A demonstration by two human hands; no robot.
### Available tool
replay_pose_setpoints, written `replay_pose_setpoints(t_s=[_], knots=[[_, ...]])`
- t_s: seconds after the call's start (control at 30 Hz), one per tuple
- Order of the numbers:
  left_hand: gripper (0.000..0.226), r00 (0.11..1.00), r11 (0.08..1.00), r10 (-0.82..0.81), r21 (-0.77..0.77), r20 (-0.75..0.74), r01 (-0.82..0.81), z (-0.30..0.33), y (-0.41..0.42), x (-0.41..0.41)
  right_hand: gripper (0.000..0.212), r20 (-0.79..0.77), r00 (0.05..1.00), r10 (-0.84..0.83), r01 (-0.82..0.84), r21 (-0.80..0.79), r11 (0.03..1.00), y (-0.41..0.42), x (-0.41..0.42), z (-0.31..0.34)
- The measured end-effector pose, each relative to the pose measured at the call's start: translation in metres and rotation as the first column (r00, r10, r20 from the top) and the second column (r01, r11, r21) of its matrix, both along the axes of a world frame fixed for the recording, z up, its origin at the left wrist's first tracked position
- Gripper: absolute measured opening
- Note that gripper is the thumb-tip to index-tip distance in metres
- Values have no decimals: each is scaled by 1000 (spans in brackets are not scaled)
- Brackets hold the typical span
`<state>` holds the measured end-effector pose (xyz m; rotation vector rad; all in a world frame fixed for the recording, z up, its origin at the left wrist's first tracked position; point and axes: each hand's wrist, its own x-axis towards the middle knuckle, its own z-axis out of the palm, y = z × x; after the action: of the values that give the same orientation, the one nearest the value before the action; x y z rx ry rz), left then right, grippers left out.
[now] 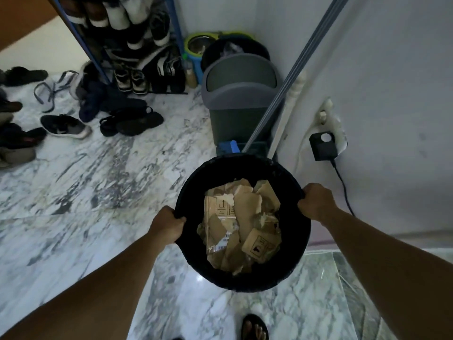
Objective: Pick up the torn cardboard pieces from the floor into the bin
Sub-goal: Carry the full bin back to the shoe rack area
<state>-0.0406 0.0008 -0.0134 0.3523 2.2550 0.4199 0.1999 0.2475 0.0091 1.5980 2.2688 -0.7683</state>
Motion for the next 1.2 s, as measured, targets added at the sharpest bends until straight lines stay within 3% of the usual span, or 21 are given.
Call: replay_pose_setpoints(t_s=[0.33, 0.5, 0.63, 0.77, 0.83, 1.0, 1.2], knots=[[29, 998, 997, -40, -71, -56, 36, -93, 31, 9, 32, -28, 999, -29, 30, 9, 1000, 26, 14, -102], [12, 999, 998, -36, -61, -22, 34, -123, 37, 8, 29, -5, 1000, -25, 25, 17, 1000, 29, 12, -128], [11, 999, 997, -36, -69, -34, 33, -135, 43, 10, 15, 30, 999, -22, 21, 27, 999, 29, 9, -138], [17, 994, 994, -68, -91, -86, 60, -146, 43, 12, 24, 34, 999, -38, 37, 11, 999, 31, 6, -146], [20, 993, 994, -64, -90, -103, 55, -151, 44, 13, 9, 43, 998, -39, 39, 10, 999, 32, 6, -149], [22, 988, 996, -51, -86, -145, 39, -159, 49, 14, 29, 46, 998, -43, 43, 16, 999, 34, 3, -157], [24, 986, 997, -12, -81, -169, -1, -159, 55, 16, 24, 18, 999, -35, 34, 63, 997, 38, 0, -165]])
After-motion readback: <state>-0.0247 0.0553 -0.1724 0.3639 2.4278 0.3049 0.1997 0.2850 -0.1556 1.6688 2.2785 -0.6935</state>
